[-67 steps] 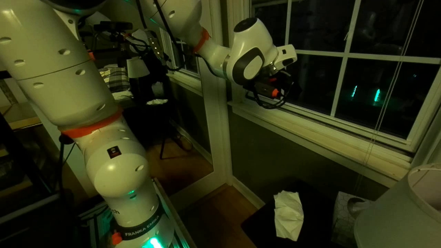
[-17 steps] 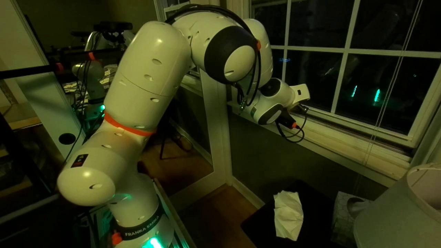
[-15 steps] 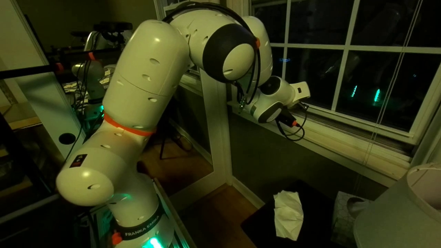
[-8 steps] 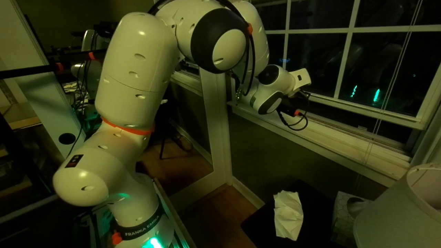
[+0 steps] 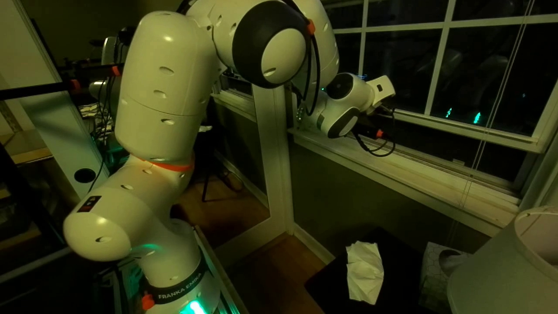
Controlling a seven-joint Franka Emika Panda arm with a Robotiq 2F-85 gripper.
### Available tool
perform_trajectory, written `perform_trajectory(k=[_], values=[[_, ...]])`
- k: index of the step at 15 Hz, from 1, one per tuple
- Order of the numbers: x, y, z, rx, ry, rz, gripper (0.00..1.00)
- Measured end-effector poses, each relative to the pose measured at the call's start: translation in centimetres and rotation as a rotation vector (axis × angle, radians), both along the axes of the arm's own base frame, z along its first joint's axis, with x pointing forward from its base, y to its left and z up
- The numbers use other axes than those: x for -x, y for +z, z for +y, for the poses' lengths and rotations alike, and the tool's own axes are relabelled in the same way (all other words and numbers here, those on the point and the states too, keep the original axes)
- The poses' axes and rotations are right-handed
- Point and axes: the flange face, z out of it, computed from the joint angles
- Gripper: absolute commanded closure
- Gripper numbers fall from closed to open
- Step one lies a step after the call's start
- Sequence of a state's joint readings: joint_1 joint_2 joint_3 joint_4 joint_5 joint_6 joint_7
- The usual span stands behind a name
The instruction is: Slide the right window up
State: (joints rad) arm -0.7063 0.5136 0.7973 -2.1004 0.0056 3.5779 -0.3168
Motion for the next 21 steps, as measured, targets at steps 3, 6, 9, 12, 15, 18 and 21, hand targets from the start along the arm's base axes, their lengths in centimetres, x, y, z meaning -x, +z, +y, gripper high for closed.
perform_trajectory(k=[3, 6, 9, 12, 15, 18, 21], values=[[-0.01, 0.31, -0.13, 0.018, 0.018, 0.001, 1.00], [-0.01, 0.43, -0.40, 0.023, 0.028, 0.012, 0.99], [-0.01, 0.29, -0.37, 0.023, 0.028, 0.015, 0.99], [-0.01, 0.29, -0.38, 0.023, 0.028, 0.015, 0.99], [-0.02, 0.28, -0.39, 0.023, 0.028, 0.015, 1.00], [0.01, 0.23, -0.37, 0.048, 0.040, 0.001, 1.00], [0.08, 0.23, -0.39, 0.101, 0.071, -0.017, 1.00]])
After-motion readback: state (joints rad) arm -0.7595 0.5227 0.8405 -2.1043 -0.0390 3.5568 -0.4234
